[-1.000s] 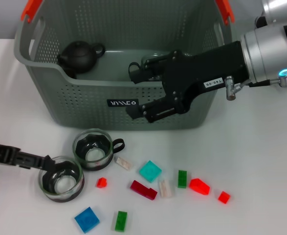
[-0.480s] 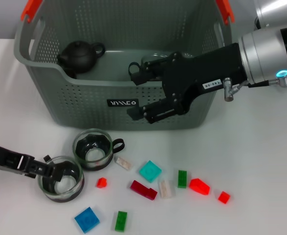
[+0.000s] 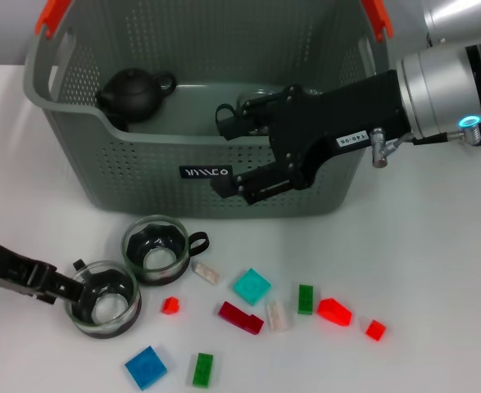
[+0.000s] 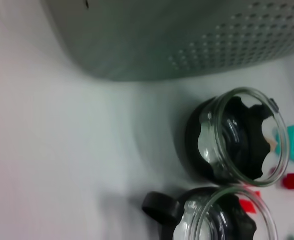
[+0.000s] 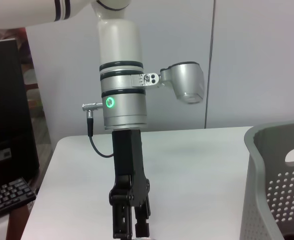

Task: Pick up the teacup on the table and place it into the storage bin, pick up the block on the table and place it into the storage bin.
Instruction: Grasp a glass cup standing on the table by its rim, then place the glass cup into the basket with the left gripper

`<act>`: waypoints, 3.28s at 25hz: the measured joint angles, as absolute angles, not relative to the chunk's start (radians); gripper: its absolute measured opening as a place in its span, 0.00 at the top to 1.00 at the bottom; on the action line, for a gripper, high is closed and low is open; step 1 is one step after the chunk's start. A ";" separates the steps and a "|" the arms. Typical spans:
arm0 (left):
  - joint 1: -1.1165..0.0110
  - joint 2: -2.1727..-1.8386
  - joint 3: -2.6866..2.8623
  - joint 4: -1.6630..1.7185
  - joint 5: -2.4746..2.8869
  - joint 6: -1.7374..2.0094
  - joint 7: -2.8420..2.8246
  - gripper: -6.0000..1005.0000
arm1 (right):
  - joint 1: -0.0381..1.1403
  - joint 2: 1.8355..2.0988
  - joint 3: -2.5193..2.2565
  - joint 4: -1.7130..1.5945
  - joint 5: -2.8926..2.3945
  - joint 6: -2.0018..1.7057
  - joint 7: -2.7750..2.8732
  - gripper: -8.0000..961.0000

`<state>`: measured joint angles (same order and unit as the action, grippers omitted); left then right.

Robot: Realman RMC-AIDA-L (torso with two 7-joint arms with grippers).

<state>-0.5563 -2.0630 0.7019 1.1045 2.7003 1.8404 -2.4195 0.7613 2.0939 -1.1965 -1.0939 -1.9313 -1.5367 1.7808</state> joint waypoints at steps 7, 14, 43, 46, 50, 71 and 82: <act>-0.580 -2.068 0.735 1.104 2.752 1.814 -2.451 0.20 | 0.759 2.094 -1.197 -1.094 -1.931 -1.527 1.779 0.15; -0.586 -2.082 0.760 1.100 2.774 1.774 -2.476 0.21 | 0.752 2.094 -1.195 -1.091 -1.931 -1.525 1.775 0.15; -0.602 -2.101 0.825 1.087 2.803 1.710 -2.506 0.33 | 0.751 2.088 -1.171 -1.080 -1.931 -1.522 1.754 0.15; -0.603 -2.098 0.827 1.086 2.803 1.706 -2.509 0.40 | 0.751 2.088 -1.166 -1.080 -1.931 -1.522 1.752 0.15; -0.603 -2.094 0.827 1.081 2.810 1.705 -2.509 0.54 | 0.750 2.088 -1.165 -1.080 -1.931 -1.522 1.752 0.15; -0.597 -2.091 0.743 1.256 2.768 1.896 -2.426 0.94 | 0.750 2.081 -1.164 -1.080 -1.931 -1.533 1.752 0.15; -0.580 -2.059 0.536 1.301 2.449 2.059 -2.354 0.94 | 0.758 2.021 -1.154 -1.004 -2.026 -1.684 1.774 0.16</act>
